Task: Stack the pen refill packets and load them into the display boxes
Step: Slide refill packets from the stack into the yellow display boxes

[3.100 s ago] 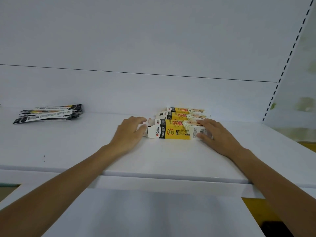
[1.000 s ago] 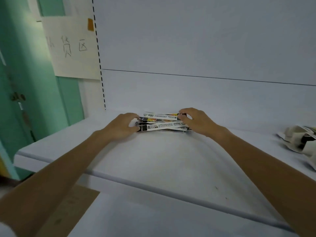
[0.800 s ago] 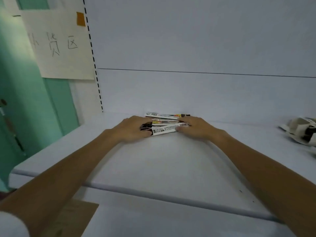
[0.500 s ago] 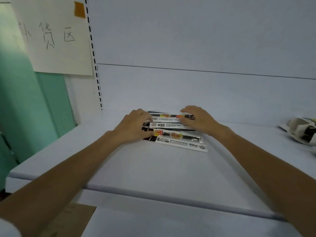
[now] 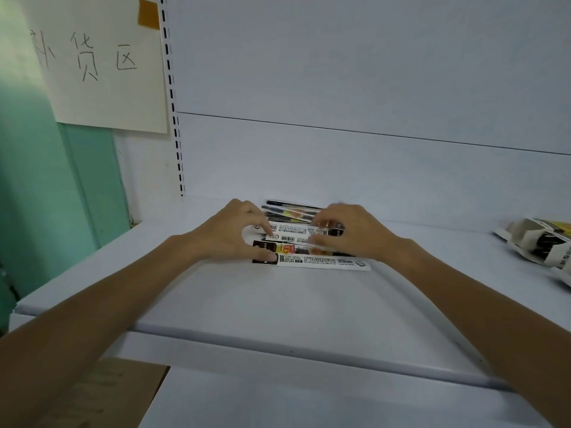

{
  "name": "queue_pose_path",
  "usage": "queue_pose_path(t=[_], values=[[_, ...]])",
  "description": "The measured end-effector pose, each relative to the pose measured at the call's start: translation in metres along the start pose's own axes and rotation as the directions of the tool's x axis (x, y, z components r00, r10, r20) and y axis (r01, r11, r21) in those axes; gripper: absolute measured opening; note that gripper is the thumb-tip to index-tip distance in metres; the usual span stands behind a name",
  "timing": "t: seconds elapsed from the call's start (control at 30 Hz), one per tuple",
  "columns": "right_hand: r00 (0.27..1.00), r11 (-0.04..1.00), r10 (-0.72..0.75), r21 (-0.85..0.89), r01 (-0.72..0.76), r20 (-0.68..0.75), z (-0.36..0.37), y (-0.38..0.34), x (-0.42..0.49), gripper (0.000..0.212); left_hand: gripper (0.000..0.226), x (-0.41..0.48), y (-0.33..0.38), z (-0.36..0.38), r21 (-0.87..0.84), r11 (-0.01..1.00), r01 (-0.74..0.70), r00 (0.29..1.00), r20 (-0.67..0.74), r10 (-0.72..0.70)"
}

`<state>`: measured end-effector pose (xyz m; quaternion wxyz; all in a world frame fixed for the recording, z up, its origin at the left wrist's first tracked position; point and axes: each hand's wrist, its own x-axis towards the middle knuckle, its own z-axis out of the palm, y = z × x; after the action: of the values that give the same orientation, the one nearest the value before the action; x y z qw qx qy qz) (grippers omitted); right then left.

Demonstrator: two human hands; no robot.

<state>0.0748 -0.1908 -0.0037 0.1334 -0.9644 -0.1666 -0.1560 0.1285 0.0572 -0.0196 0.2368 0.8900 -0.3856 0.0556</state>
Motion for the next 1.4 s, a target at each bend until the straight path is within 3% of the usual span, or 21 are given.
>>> queue_pose_path(t=[0.13, 0.27, 0.53, 0.63, 0.83, 1.0, 1.2, 1.33, 1.4], values=[[0.983, 0.998, 0.031, 0.039, -0.039, 0.181, 0.005, -0.006, -0.011, 0.048, 0.044, -0.007, 0.006, 0.002, 0.039, 0.999, 0.005, 0.999, 0.043, -0.007], [0.986, 0.943, 0.156, 0.287, -0.167, 0.063, -0.007, 0.001, -0.017, 0.025, 0.021, -0.018, 0.004, -0.004, -0.060, 0.997, 0.047, 0.998, 0.053, -0.044], [0.968, 0.973, 0.123, 0.164, -0.161, 0.220, -0.008, -0.010, -0.012, 0.026, 0.020, -0.022, 0.015, -0.001, -0.062, 0.998, 0.016, 0.999, 0.037, -0.014], [0.977, 0.983, 0.115, 0.119, -0.138, 0.179, -0.010, -0.012, -0.009, 0.026, 0.013, -0.023, 0.016, -0.002, -0.076, 0.996, 0.036, 0.999, 0.043, -0.032], [0.984, 0.989, 0.146, 0.002, -0.147, 0.100, -0.010, -0.008, -0.005, 0.029, 0.019, -0.028, 0.014, -0.005, -0.153, 0.984, 0.088, 0.994, 0.082, -0.076], [0.980, 0.981, 0.193, 0.010, -0.194, 0.044, -0.015, -0.006, -0.006, 0.020, 0.013, -0.028, 0.015, -0.007, -0.171, 0.979, 0.111, 0.986, 0.139, -0.087], [0.967, 0.912, 0.249, 0.345, -0.220, -0.042, -0.033, -0.016, -0.002, 0.020, 0.011, -0.023, 0.009, -0.002, -0.228, 0.967, 0.110, 0.993, 0.062, -0.098], [0.969, 0.764, 0.245, 0.622, -0.172, -0.033, -0.040, -0.035, 0.004, 0.020, 0.015, -0.016, 0.012, 0.000, -0.246, 0.966, 0.078, 0.986, -0.126, -0.112], [0.972, 0.660, 0.232, 0.741, -0.120, -0.049, -0.040, -0.045, 0.008, 0.014, 0.032, -0.012, 0.024, -0.003, -0.339, 0.936, 0.091, 0.986, -0.099, -0.131]])
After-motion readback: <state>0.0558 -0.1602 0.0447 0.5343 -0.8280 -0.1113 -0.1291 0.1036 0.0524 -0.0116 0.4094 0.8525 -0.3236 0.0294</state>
